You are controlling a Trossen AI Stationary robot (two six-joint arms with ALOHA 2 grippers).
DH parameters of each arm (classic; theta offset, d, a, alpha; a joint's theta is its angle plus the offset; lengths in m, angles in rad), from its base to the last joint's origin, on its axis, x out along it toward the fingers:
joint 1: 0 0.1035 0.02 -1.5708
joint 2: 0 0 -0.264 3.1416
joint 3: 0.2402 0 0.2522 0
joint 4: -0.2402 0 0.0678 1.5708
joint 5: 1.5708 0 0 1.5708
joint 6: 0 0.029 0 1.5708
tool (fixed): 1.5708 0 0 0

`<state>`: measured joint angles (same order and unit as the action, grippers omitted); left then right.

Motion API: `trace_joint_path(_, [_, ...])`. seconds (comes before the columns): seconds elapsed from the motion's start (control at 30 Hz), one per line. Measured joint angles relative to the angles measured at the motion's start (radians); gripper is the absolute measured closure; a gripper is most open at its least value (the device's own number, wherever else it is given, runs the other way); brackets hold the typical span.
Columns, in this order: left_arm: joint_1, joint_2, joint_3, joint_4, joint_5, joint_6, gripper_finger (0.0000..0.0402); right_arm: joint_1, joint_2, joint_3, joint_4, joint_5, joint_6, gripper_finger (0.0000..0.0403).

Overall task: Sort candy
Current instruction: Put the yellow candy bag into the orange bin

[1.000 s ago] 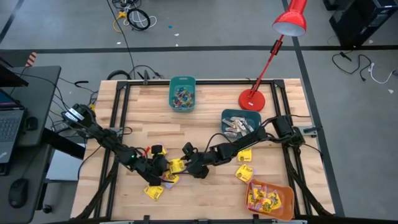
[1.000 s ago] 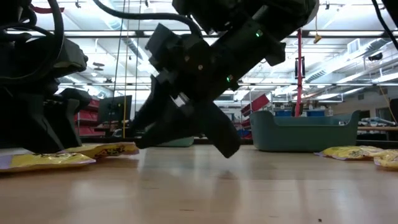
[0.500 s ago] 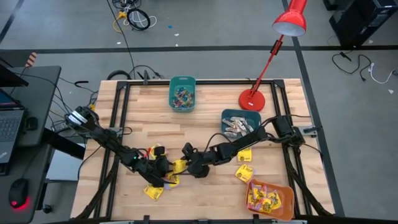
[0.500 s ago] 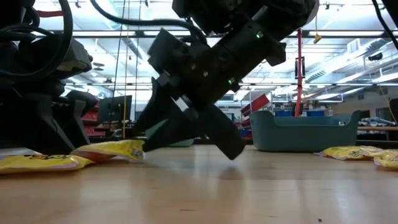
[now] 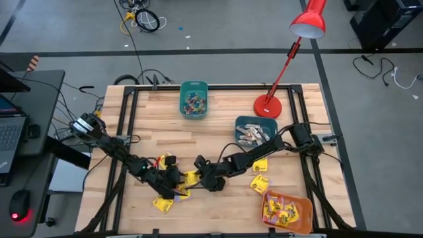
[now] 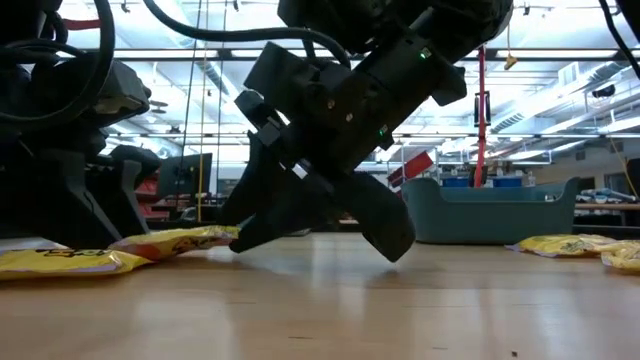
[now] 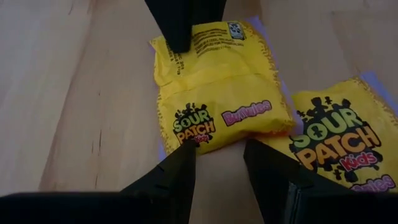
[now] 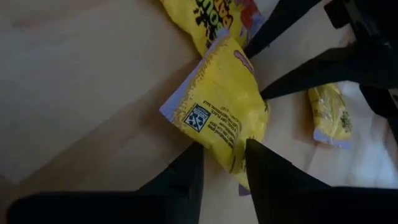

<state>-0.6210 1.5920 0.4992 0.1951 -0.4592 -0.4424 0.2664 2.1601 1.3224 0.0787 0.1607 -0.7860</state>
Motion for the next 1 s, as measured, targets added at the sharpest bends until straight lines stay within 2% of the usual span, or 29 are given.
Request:
trace_joint_path(0.1, [0.007, 0.001, 0.0, 0.015, 0.005, 0.021, 0.0254, -0.006, 0.0, 0.0, 0.01, -0.032, 0.001, 0.0316])
trace_joint_path(0.47, [0.019, 0.001, 0.0, 0.022, 0.019, 0.023, 0.0254, -0.007, 0.0, 0.0, 0.037, -0.033, 0.008, 0.0398])
trace_joint_path(0.8, [0.019, -0.066, -0.001, -0.102, 0.026, 0.021, 0.0254, -0.006, -0.006, 0.0, 0.023, 0.022, 0.078, 0.0402])
trace_joint_path(1.0, [0.019, -0.111, -0.002, -0.176, 0.025, 0.015, 0.0254, -0.006, -0.067, 0.0, -0.03, 0.037, 0.151, 0.0403])
